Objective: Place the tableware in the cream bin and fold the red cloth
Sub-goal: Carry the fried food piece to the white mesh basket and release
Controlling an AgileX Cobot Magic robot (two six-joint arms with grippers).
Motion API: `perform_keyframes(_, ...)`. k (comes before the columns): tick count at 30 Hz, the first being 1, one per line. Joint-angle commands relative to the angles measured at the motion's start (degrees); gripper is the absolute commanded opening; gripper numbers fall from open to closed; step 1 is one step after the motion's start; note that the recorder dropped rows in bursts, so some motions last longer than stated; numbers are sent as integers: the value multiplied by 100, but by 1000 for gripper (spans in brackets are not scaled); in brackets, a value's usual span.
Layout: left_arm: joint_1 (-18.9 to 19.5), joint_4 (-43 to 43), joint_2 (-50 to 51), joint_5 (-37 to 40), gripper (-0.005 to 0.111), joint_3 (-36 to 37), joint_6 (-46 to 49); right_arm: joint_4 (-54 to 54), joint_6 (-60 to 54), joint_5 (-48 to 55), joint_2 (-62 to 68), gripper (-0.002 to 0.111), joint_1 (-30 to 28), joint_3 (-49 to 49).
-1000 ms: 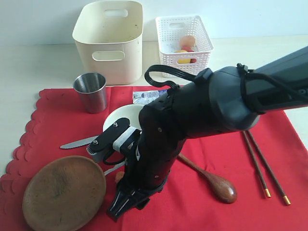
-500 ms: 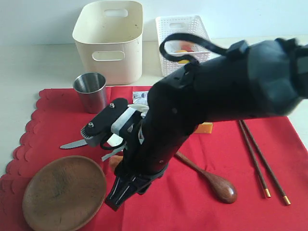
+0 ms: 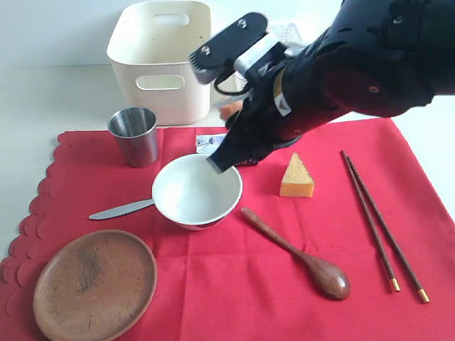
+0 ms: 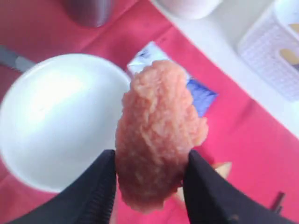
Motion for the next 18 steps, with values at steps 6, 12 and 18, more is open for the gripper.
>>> perform_keyframes(6, -28, 5, -36, -34, 3, -15, -11, -502, 490, -1567, -48, 0, -1718, 11)
perform_keyframes(12, -28, 5, -36, -34, 3, -15, -11, -445, 490, -2062, 319, 0, -2292, -359)
perform_keyframes(18, -28, 5, -36, -34, 3, -15, -11, -382, 425, -1690, 1327, 0, -2620, -1414)
